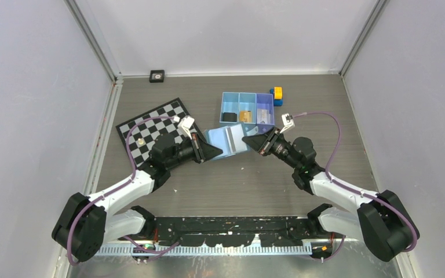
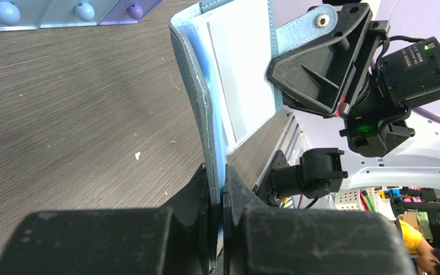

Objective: Take the credit cards out of the card holder
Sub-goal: Remove the credit card from the card holder.

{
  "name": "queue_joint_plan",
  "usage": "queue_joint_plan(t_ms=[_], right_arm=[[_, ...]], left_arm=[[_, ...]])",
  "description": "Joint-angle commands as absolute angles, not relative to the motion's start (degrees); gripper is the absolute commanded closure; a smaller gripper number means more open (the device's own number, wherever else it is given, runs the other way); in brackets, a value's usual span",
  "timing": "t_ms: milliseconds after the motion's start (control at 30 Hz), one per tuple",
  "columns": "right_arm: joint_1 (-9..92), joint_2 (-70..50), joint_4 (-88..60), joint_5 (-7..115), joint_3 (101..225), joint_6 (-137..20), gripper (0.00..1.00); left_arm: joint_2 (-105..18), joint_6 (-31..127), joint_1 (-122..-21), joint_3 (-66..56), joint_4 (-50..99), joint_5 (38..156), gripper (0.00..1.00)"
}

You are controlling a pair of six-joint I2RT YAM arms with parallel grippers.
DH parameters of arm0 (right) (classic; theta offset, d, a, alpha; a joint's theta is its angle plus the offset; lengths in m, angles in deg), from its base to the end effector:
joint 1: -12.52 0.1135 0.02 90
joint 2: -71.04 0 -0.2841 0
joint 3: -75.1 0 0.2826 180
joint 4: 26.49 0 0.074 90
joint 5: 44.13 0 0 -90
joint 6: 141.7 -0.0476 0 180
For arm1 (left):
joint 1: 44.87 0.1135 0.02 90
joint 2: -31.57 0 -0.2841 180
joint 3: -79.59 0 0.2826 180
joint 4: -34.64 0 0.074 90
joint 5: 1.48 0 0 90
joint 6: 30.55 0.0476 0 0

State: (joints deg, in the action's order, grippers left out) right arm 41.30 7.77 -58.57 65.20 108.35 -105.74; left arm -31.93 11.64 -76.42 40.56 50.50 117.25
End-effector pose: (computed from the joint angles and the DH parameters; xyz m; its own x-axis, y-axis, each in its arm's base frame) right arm 0.2166 0.1369 0.2301 -0.5839 0.5507 -0.5965 -0.4625 0.3781 0.8019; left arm 0.2138 -0.1581 0.2334 -0.7257 -0.3168 -0.6107 0.4856 0.3929 -0.7809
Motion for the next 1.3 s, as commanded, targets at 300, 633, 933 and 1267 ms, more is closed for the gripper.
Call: queue_joint_plan(t_ms=[300, 633, 933, 1267], right_arm=[[46.7, 1.7, -59.3, 68.1, 113.0, -101.2, 0.87], [49.6, 0.0, -55.0, 67.6, 115.6, -98.2, 0.84], [50.0, -1.3, -53.6, 68.3, 116.8, -97.8, 0.81], [50.0, 0.8, -43.3, 59.8, 118.2, -95.7, 0.72]], left_arm=[[-31.9, 10.0, -76.6, 40.9, 59.6, 120.3, 1.0], [-32.4, 9.6, -76.7, 40.8, 60.5, 121.1, 1.0], [-32.4, 9.7, -76.6, 40.8, 60.5, 120.8, 1.0], [-29.1, 11.2, -76.6, 41.2, 57.1, 118.1, 1.0]])
